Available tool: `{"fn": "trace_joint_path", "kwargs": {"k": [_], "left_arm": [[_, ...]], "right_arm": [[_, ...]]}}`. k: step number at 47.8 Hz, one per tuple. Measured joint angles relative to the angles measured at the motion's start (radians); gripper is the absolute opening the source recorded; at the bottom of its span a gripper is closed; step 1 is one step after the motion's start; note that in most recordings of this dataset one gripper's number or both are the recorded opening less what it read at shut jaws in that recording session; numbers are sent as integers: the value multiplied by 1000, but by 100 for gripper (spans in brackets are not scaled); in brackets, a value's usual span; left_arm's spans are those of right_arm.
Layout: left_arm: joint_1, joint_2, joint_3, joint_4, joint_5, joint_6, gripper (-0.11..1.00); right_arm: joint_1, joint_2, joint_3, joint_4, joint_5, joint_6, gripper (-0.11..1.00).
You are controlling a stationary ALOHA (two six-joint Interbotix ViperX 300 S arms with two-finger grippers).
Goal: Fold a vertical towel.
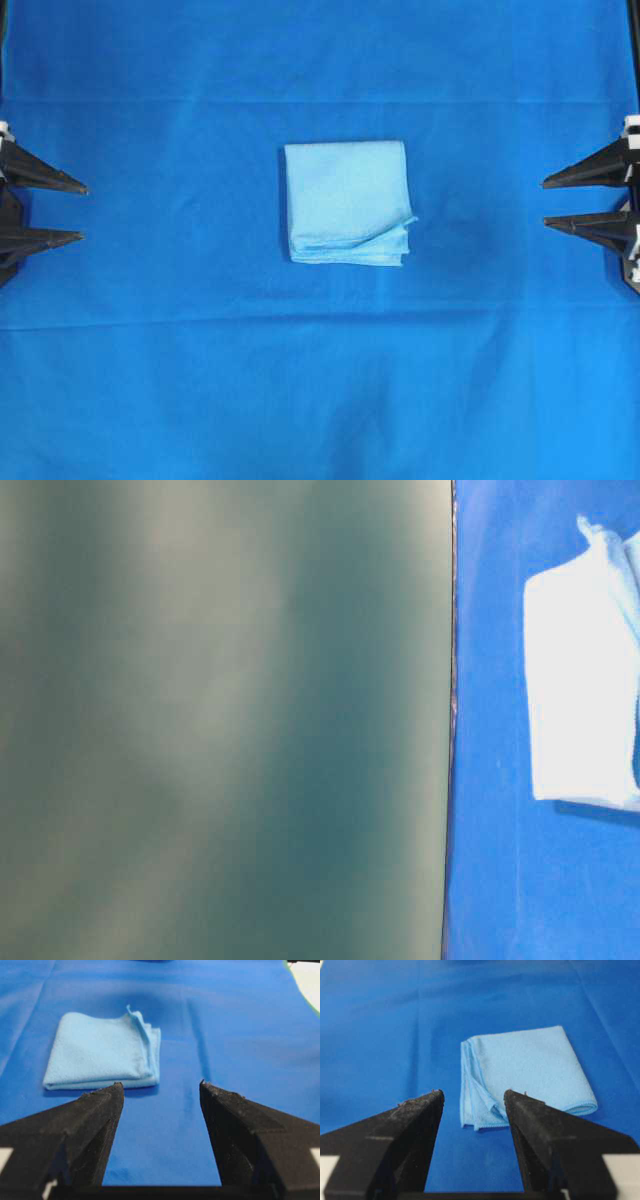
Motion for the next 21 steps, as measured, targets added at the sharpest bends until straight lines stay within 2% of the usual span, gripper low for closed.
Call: {"fn": "trace_joint_path", "kwargs": {"k": [21], "left_arm": [[2,0,0,0,0,2,60]], "right_arm": [[0,-2,0,0,3,0,58]]}}
